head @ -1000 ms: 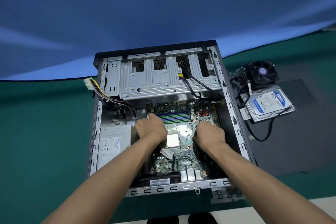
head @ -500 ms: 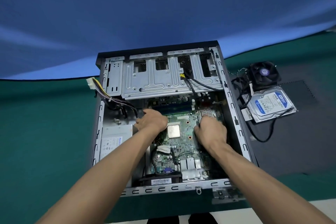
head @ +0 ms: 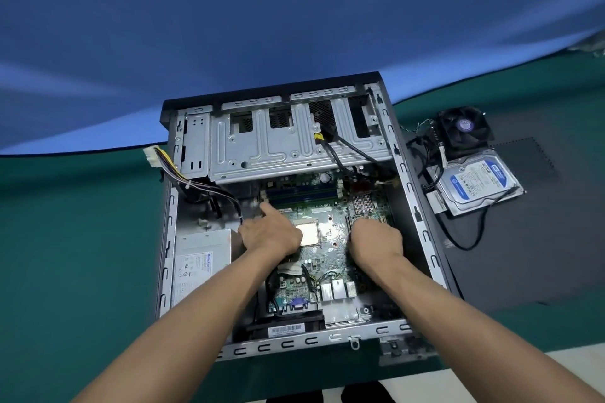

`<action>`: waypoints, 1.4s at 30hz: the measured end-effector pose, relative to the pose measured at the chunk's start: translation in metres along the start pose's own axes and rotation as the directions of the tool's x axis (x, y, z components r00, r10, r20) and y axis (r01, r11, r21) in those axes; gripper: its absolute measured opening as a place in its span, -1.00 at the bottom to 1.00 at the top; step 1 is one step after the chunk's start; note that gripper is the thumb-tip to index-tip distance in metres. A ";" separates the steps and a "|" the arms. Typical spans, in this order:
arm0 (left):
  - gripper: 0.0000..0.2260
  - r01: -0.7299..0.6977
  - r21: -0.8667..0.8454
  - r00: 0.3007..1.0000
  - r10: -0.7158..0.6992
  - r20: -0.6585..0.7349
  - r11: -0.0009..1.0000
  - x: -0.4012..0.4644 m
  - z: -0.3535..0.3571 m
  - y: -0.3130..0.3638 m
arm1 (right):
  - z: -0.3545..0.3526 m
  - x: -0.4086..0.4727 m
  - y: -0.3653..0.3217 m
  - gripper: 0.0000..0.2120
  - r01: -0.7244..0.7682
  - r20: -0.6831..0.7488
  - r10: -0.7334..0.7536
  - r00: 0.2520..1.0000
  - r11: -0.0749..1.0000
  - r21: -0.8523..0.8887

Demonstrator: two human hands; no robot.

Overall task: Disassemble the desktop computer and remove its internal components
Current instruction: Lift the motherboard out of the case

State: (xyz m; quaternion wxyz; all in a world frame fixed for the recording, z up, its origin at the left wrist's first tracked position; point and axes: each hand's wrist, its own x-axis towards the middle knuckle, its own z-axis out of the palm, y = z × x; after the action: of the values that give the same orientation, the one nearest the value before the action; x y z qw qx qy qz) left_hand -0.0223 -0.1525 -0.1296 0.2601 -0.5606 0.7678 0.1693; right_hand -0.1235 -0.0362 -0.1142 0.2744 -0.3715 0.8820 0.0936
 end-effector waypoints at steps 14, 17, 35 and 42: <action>-0.59 -0.165 -0.012 0.985 0.164 -0.062 0.986 -0.006 -0.003 -0.009 | -0.002 0.011 -0.004 -0.81 0.044 -0.166 0.012 0.986 0.944 0.328; -0.67 -0.260 0.193 0.955 0.281 -0.093 0.946 -0.013 0.004 -0.015 | -0.001 0.006 -0.004 -0.83 0.105 -0.102 -0.074 0.992 0.929 0.355; -0.53 -0.544 0.125 0.828 0.508 0.238 0.830 -0.033 -0.004 -0.023 | 0.007 -0.010 -0.005 -0.73 0.517 0.055 -0.516 0.855 0.856 -0.007; -0.86 -0.619 0.148 0.760 0.542 0.359 0.771 -0.039 -0.003 -0.020 | 0.005 -0.009 -0.006 -0.79 0.556 -0.127 -0.552 0.824 0.831 -0.005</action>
State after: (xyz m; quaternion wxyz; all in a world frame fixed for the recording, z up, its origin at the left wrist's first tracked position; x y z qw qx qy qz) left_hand 0.0054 -0.1308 -0.1032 0.3761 -0.2219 0.8716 0.2226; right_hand -0.1116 -0.0331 -0.1129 0.2409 -0.6119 0.7529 -0.0275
